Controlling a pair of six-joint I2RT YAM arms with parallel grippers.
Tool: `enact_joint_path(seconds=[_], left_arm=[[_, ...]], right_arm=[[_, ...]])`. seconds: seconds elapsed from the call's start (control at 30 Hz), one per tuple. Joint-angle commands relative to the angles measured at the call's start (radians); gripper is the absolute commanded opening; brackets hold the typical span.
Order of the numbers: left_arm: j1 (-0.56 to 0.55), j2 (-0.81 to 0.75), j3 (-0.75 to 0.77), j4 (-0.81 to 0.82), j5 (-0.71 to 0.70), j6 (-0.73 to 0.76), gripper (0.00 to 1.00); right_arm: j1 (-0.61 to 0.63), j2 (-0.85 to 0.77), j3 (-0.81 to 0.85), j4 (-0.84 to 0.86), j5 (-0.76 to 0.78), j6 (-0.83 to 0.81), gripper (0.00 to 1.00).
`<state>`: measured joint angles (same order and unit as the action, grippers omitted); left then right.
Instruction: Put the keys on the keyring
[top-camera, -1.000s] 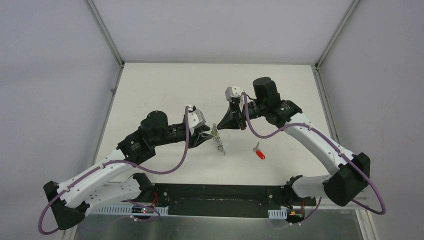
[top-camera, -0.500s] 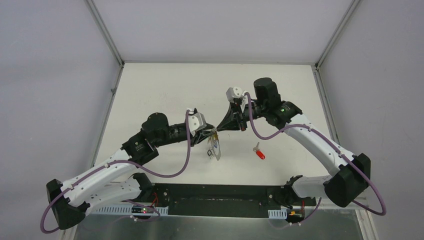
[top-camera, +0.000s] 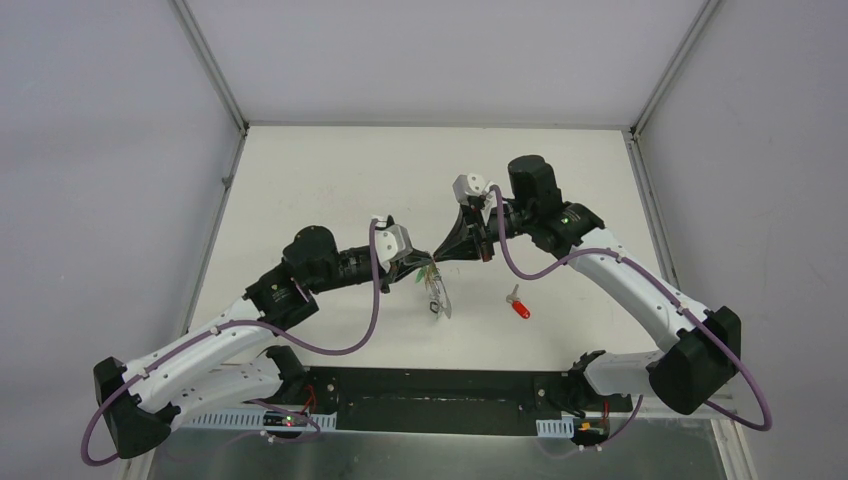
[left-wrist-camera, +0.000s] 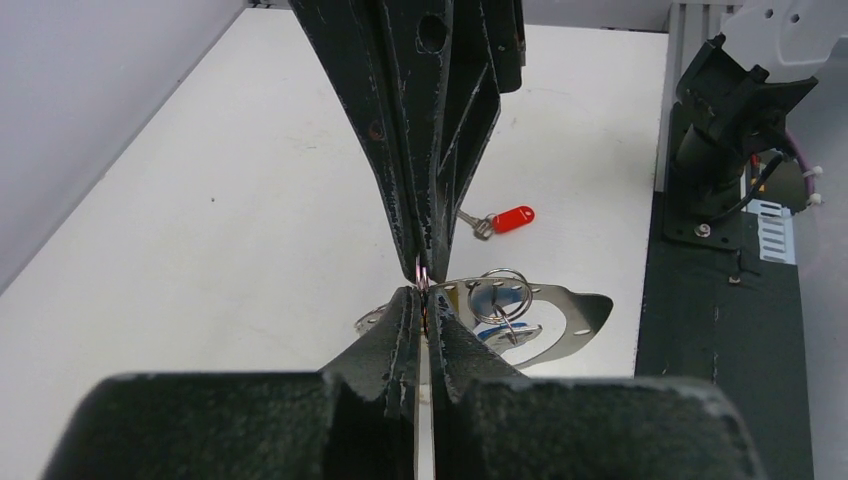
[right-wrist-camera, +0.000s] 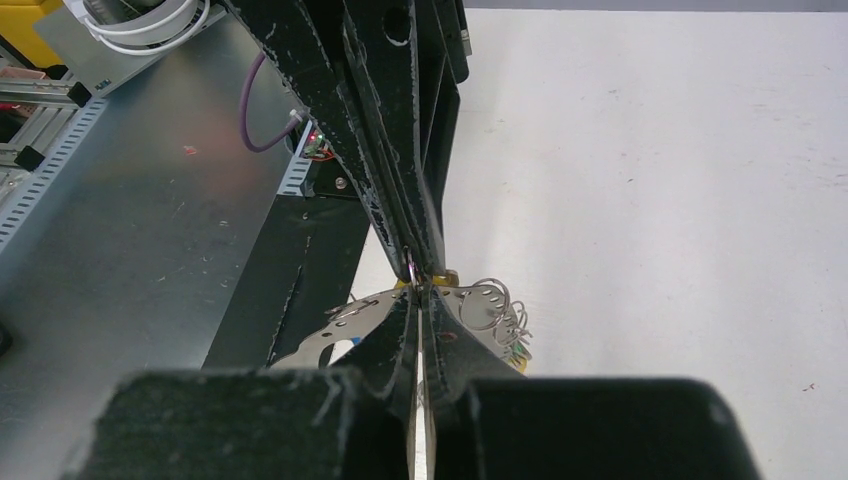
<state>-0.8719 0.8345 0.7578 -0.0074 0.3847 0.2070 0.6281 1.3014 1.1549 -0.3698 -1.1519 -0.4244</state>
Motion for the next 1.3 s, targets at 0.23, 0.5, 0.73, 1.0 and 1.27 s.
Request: enact_joint_path(seconds=[0.23, 0.5, 0.73, 1.0, 1.27], left_arm=[[-0.009, -0.01, 0.078, -0.112, -0.01, 0.011, 0.0], [-0.008, 0.053, 0.26, -0.425, 0.012, 0.083, 0.0], [-0.009, 0.133, 0.413, -0.615, -0.059, 0.073, 0.0], [-0.008, 0.241, 0.606, -0.842, -0.139, -0.017, 0.0], [-0.009, 0.317, 0.758, -1.019, -0.162, -0.029, 0.0]], right_arm=[[0.003, -0.045, 0.005, 0.053, -0.052, 0.001, 0.0], [0.005, -0.102, -0.02, 0.117, 0.098, 0.032, 0.83], [0.012, -0.103, -0.05, 0.226, 0.13, 0.132, 0.8], [0.022, -0.076, -0.143, 0.541, 0.126, 0.357, 0.54], [0.065, -0.027, -0.202, 0.782, 0.15, 0.532, 0.43]])
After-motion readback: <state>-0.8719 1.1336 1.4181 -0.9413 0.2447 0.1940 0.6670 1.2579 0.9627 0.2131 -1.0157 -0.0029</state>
